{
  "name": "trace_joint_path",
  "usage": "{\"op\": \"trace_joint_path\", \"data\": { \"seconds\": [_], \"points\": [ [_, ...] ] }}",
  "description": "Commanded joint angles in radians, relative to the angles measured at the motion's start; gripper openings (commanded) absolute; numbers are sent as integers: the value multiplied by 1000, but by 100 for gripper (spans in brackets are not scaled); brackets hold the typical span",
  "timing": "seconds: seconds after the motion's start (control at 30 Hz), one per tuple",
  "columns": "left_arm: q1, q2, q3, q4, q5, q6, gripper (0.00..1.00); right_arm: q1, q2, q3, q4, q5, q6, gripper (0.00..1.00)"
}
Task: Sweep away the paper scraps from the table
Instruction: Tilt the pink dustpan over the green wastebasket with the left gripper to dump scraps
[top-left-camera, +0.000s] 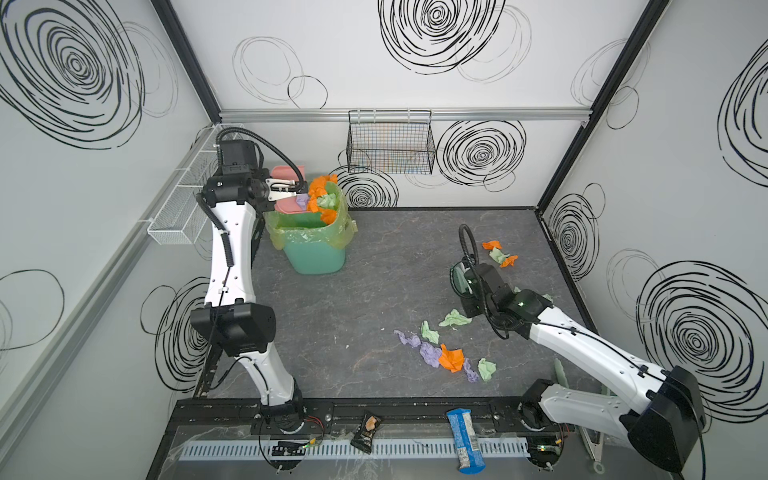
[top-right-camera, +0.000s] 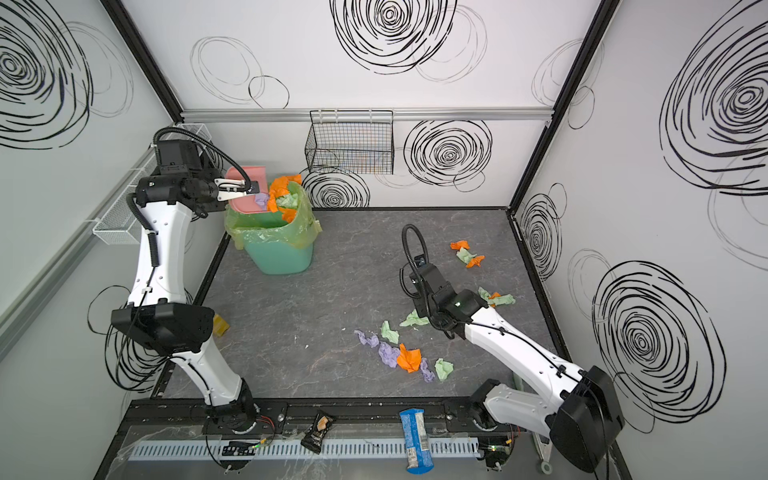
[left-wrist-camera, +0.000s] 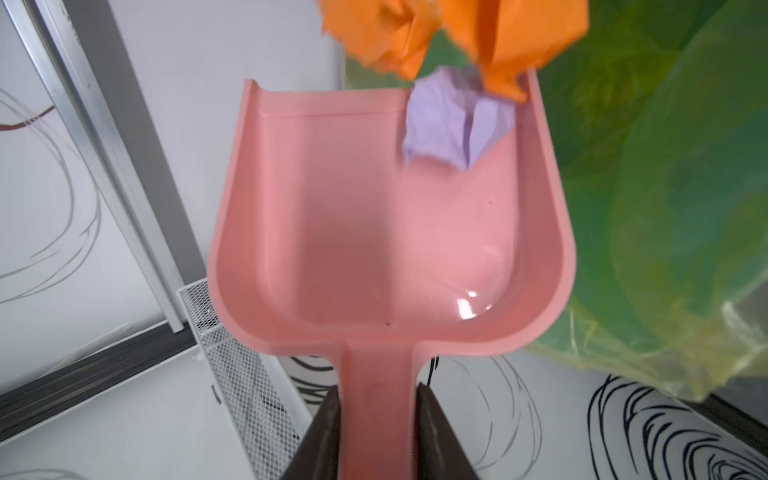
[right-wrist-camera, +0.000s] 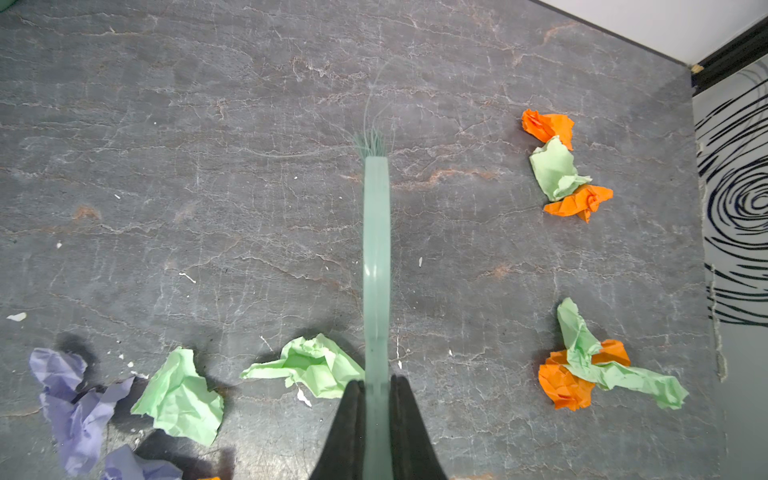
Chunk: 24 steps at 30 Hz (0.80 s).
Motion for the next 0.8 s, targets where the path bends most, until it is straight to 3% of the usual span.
{"op": "trace_joint_path", "data": {
  "seconds": [0.0, 0.33, 0.53, 0.67, 0.77],
  "points": [
    [-11, -53, -37, 79, -100, 93, 0, -5, -24, -2, 19, 14, -6, 0],
    [-20, -185, -160, 231, -172, 147, 0, -5, -30, -2, 13, 15, -5, 0],
    [-42, -277, -200, 350, -134, 149, 0, -5, -33, 2, 14, 25, -6, 0],
    [-57, -291, -65, 181, 4, 34, 0, -20, -36, 24, 50, 31, -2, 0],
    [-58, -291, 45, -41, 169, -88, 0, -102, -44, 42, 152, -106, 2, 0]
  ]
}}
